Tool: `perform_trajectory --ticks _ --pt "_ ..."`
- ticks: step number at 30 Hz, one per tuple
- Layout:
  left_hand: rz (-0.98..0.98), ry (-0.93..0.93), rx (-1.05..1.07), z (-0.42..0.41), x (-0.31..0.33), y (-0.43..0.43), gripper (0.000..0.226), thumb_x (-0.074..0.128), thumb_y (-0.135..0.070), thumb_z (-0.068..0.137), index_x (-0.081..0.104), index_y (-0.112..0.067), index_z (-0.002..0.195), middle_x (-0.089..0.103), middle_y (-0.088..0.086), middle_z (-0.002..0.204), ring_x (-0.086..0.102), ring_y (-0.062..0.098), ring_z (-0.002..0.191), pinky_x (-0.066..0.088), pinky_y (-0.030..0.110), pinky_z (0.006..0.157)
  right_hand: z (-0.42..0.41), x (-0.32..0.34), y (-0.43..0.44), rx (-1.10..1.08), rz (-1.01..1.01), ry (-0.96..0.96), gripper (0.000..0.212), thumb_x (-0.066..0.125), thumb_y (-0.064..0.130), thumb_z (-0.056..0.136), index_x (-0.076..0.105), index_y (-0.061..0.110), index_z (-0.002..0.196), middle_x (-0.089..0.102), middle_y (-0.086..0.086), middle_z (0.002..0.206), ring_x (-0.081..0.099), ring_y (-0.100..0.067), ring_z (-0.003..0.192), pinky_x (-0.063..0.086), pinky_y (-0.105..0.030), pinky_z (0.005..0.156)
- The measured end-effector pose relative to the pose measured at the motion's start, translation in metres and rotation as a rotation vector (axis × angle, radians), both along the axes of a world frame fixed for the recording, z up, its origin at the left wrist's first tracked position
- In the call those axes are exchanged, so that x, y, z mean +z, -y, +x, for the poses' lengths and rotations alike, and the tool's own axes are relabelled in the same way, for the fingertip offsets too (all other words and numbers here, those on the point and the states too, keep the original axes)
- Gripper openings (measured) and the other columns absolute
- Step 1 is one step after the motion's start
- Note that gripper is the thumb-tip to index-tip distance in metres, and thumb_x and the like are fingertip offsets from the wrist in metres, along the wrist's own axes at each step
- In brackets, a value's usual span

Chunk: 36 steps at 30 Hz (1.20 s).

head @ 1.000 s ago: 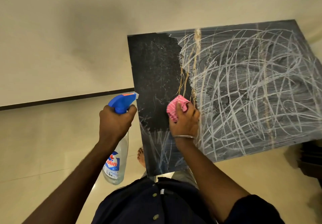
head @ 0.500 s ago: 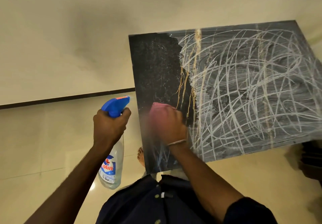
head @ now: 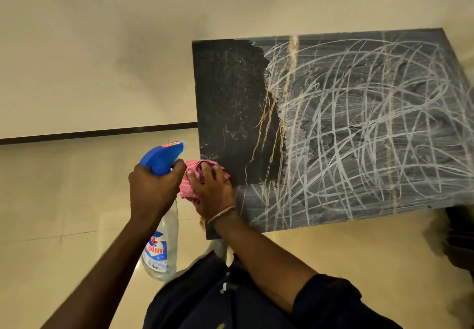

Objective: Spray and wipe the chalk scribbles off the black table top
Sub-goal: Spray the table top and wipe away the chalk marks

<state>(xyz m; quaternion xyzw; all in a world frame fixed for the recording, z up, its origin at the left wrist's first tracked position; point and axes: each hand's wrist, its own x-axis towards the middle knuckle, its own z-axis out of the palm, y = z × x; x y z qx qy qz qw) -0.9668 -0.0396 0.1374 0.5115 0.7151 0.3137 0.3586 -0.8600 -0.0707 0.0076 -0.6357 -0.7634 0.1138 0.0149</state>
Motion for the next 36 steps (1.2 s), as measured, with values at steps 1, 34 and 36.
perform_trajectory --ticks 1,34,36 --pt "-0.006 0.004 0.004 0.0 0.0 0.002 0.012 0.067 -0.018 0.089 0.058 -0.011 0.093 0.061 0.022 0.067 0.062 0.035 0.058 0.055 0.036 0.067 0.01 -0.001 0.002 0.017 0.022 0.003 0.078 0.068 0.055 0.078 0.036 0.025 0.143 0.04 -0.014 0.141 0.045 -0.035 0.122 0.056 -0.044 0.082" --pt "-0.004 0.04 0.001 0.031 -0.001 0.01 0.015 0.065 -0.023 0.092 0.057 -0.013 0.099 0.06 0.014 0.068 0.059 0.008 0.046 0.046 0.015 0.055 0.106 0.004 0.072 -0.51 0.022 0.051 0.08 0.071 0.053 0.07 0.045 0.028 0.142 0.046 -0.016 0.135 0.045 -0.038 0.116 0.056 -0.043 0.074" --pt "0.002 0.039 0.003 0.029 0.0 0.013 0.016 0.065 -0.022 0.091 0.059 -0.01 0.099 0.06 0.015 0.067 0.059 0.006 0.045 0.047 0.011 0.05 0.071 0.002 0.075 -0.362 0.05 0.027 0.086 0.071 0.059 0.068 0.044 0.027 0.143 0.044 -0.016 0.136 0.043 -0.037 0.115 0.056 -0.039 0.069"
